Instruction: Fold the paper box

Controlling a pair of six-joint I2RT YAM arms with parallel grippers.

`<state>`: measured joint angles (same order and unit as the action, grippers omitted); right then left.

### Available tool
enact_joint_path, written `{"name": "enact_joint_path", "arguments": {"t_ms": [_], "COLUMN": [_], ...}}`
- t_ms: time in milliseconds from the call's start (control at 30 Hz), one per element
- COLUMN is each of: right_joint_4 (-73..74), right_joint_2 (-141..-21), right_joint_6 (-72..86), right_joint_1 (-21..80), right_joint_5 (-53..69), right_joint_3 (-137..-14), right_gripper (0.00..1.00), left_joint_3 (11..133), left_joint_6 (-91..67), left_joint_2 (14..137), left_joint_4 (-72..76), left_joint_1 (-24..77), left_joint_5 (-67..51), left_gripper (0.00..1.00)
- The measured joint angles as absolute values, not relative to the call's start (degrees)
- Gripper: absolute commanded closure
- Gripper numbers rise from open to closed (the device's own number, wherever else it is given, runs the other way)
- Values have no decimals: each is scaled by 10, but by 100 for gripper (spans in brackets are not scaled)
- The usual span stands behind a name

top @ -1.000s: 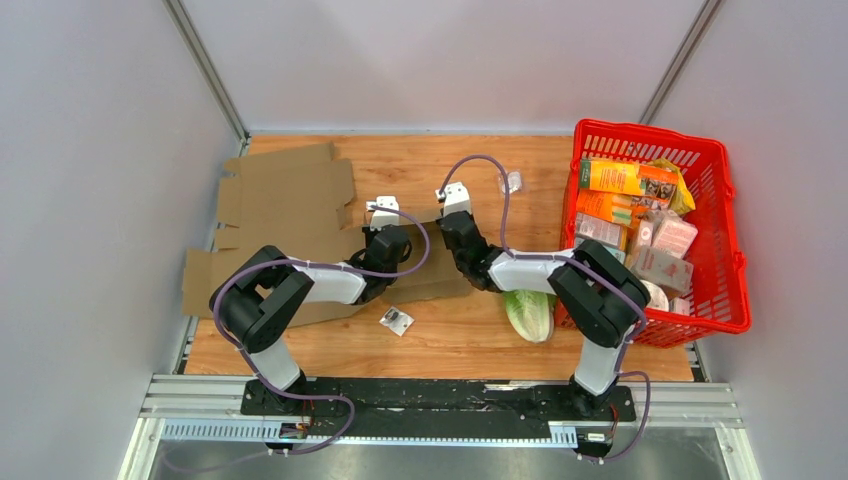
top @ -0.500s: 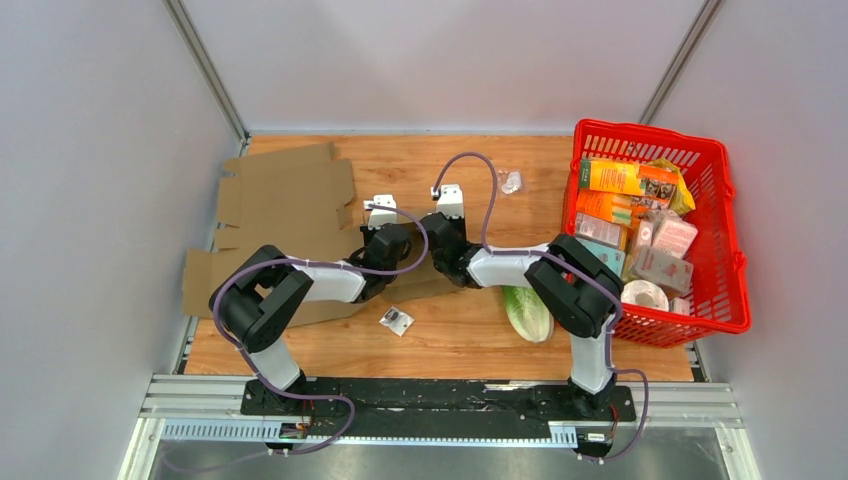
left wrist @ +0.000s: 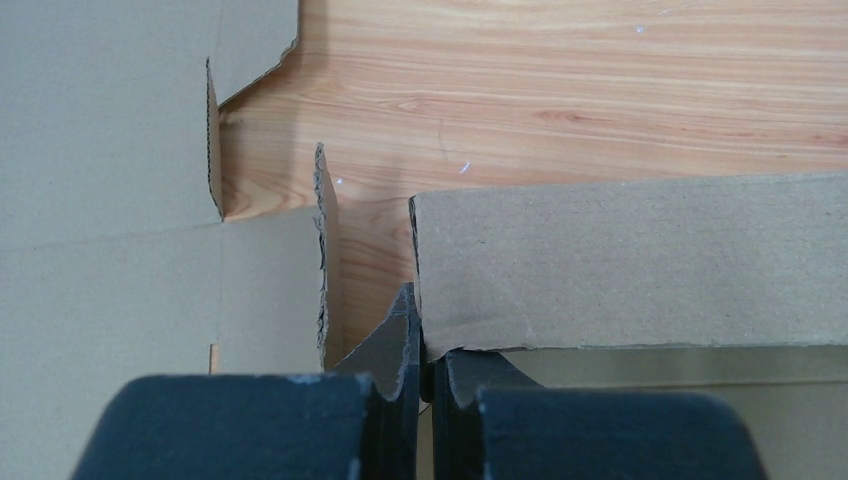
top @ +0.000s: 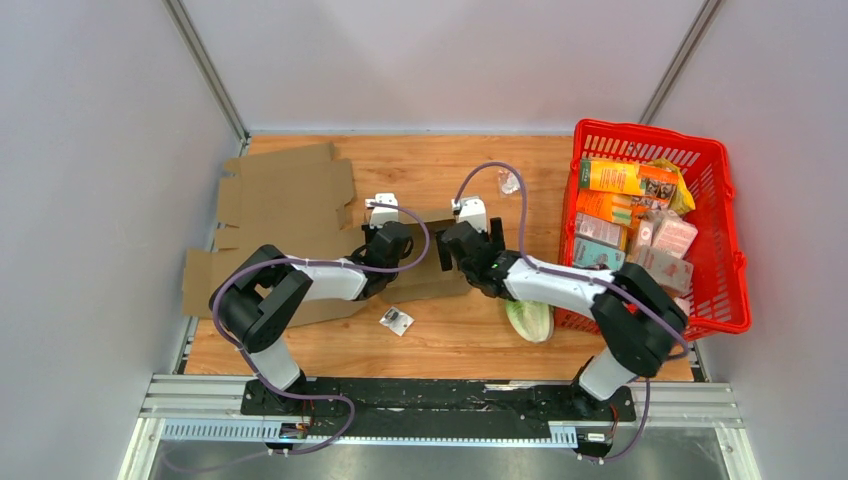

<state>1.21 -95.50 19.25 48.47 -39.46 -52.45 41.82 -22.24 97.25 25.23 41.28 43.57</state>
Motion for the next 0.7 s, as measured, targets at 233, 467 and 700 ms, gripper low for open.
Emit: {"name": "enact_joint_path", "arguments": {"t_ms": [233, 467, 700], "right_joint_4": [178, 225, 223], "right_joint_2": [-917, -945, -945], "right_joint_6": [236, 272, 292], "right_joint_1": [450, 430, 411], "right_joint_5": [-182, -107, -79], "right_joint_3": [-567, -557, -529], "right_gripper": [18, 32, 70], "left_joint_3": [424, 425, 415], "left_joint_6": [-229, -229, -232], "left_joint_2": [973, 972, 961], "left_joint_4": [242, 242, 229], "left_joint_1": [413, 413, 414], "left_joint_5": [432, 420, 386], "left_gripper": [100, 94, 57]}}
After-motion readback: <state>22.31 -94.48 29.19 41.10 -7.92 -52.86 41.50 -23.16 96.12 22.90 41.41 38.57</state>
